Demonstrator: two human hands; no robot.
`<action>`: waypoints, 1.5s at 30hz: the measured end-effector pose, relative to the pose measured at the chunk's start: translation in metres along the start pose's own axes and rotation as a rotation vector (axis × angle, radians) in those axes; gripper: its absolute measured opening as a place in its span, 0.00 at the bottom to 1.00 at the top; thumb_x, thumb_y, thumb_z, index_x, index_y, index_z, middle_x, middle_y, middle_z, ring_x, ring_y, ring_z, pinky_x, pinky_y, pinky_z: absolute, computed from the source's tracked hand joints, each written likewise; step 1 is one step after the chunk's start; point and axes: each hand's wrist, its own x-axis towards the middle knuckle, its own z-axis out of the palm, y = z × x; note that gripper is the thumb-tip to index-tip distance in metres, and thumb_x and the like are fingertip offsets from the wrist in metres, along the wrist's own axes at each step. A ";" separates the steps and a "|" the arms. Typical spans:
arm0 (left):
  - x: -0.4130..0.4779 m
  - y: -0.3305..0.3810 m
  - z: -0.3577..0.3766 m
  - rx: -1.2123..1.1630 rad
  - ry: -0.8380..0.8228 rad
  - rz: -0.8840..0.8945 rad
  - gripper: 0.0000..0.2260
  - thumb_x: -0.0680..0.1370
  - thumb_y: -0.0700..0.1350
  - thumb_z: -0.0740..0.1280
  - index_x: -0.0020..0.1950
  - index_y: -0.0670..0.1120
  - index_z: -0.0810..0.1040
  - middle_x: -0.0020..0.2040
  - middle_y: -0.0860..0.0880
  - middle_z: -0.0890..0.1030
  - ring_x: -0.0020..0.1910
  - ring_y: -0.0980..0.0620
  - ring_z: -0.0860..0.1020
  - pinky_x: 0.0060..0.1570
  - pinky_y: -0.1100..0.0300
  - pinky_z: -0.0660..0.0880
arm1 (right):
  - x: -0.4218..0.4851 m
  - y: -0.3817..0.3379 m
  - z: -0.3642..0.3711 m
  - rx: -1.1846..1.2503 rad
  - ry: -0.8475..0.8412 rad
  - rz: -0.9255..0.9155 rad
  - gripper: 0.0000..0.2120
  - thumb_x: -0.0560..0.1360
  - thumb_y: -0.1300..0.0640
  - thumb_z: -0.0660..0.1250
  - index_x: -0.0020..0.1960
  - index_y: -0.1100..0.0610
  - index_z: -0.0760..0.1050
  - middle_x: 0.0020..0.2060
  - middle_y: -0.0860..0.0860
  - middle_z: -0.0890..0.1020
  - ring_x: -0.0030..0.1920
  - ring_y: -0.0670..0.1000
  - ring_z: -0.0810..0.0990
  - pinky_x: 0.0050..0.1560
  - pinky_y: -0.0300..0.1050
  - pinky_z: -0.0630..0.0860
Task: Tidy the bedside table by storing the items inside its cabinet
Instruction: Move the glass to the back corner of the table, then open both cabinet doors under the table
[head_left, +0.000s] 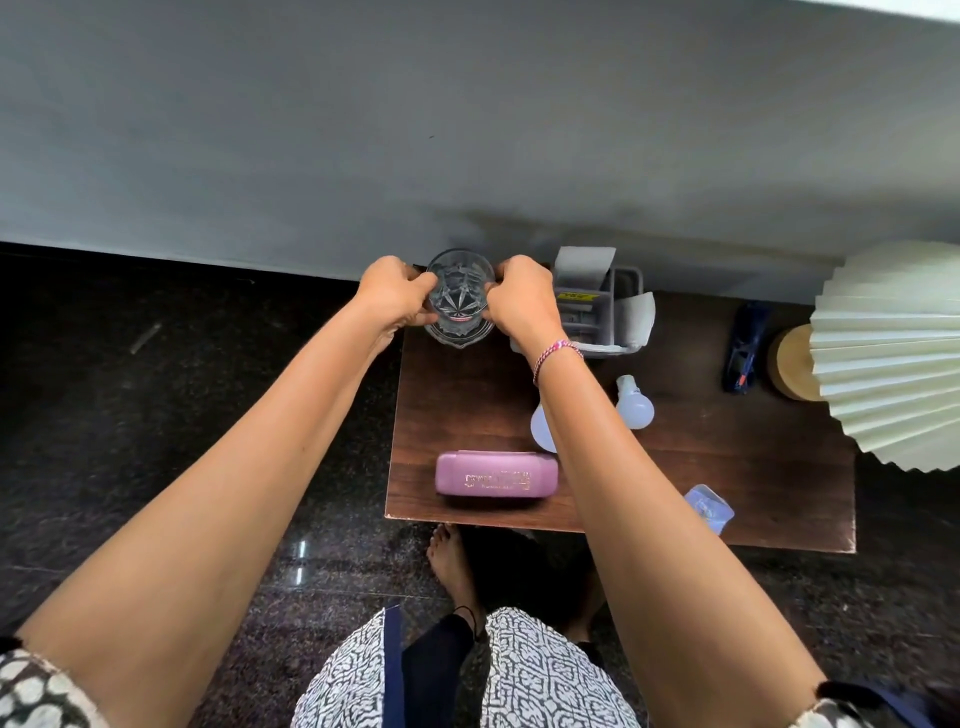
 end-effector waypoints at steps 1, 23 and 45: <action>-0.001 0.001 0.000 -0.004 0.001 -0.004 0.13 0.79 0.38 0.61 0.56 0.29 0.74 0.50 0.36 0.77 0.36 0.47 0.78 0.33 0.60 0.79 | -0.001 -0.001 0.000 -0.015 0.008 -0.001 0.09 0.75 0.66 0.60 0.51 0.67 0.78 0.49 0.63 0.82 0.51 0.61 0.80 0.43 0.43 0.74; -0.081 -0.025 0.017 -0.128 0.393 0.163 0.11 0.74 0.44 0.55 0.33 0.52 0.70 0.43 0.46 0.79 0.46 0.45 0.79 0.52 0.52 0.74 | -0.088 0.036 0.007 -0.087 0.198 -0.258 0.22 0.79 0.63 0.56 0.72 0.63 0.60 0.54 0.61 0.80 0.56 0.61 0.76 0.45 0.44 0.65; -0.186 -0.094 0.229 -0.115 0.085 0.068 0.11 0.80 0.46 0.56 0.45 0.49 0.78 0.47 0.48 0.82 0.51 0.50 0.81 0.62 0.49 0.74 | -0.174 0.256 -0.049 0.096 0.179 -0.123 0.23 0.80 0.63 0.56 0.74 0.62 0.59 0.59 0.59 0.79 0.61 0.56 0.75 0.58 0.42 0.68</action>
